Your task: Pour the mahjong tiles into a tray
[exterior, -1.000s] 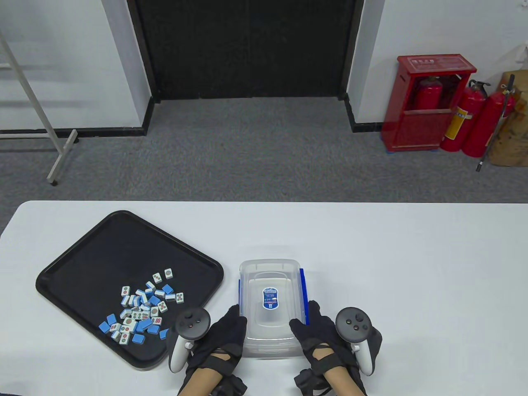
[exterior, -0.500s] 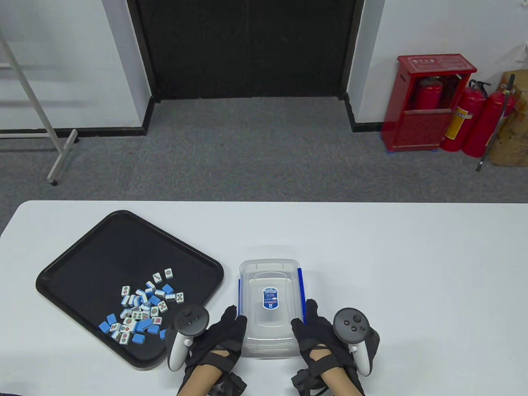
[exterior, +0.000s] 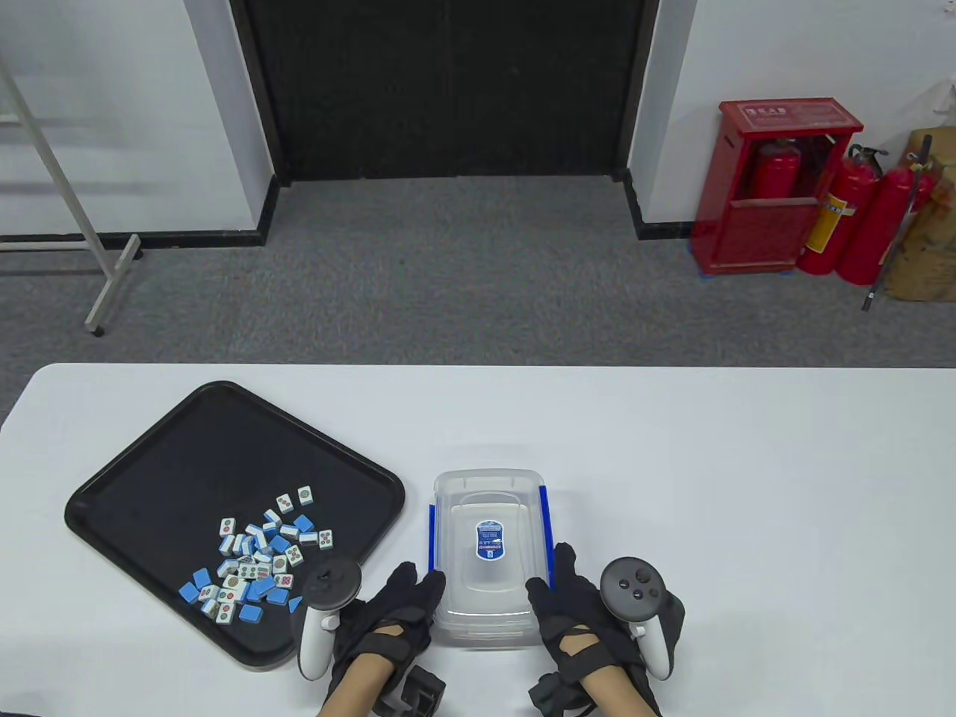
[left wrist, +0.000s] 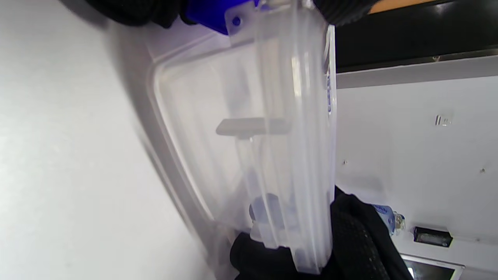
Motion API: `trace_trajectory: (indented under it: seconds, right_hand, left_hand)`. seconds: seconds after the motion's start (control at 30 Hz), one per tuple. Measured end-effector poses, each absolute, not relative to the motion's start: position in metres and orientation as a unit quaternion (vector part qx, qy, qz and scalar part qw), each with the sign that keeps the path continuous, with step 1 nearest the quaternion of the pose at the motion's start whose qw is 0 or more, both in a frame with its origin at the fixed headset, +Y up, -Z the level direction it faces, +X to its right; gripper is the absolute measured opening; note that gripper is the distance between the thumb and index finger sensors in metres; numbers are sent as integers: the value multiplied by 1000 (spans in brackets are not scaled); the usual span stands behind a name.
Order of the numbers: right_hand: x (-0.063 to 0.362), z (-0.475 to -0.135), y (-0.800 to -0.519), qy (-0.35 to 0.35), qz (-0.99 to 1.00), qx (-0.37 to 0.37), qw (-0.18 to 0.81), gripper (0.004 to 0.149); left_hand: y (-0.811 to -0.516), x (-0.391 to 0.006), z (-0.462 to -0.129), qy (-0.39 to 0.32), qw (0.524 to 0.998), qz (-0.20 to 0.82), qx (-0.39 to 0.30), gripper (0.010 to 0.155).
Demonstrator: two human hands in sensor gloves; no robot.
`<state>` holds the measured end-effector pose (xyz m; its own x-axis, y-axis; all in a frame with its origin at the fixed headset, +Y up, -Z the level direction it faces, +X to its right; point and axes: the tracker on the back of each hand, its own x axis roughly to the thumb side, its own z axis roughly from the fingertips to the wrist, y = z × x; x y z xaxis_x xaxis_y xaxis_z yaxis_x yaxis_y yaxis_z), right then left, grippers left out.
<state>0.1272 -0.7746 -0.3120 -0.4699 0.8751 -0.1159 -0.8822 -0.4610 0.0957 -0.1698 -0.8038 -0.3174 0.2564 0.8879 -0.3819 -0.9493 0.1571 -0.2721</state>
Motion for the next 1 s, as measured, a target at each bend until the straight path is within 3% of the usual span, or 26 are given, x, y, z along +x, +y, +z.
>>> trace_trajectory:
  seconds: [0.2, 0.43, 1.0]
  right_hand:
    - [129, -312, -775, 74, 850, -29, 520, 76]
    - [128, -312, -774, 74, 854, -22, 514, 76]
    - [127, -311, -773, 74, 858, -16, 507, 75]
  left_hand:
    - [-794, -173, -317, 84, 785, 584, -188, 87]
    - [-792, -166, -319, 39, 789, 582, -192, 70]
    - [-785, -158, -320, 11, 838, 525, -151, 61]
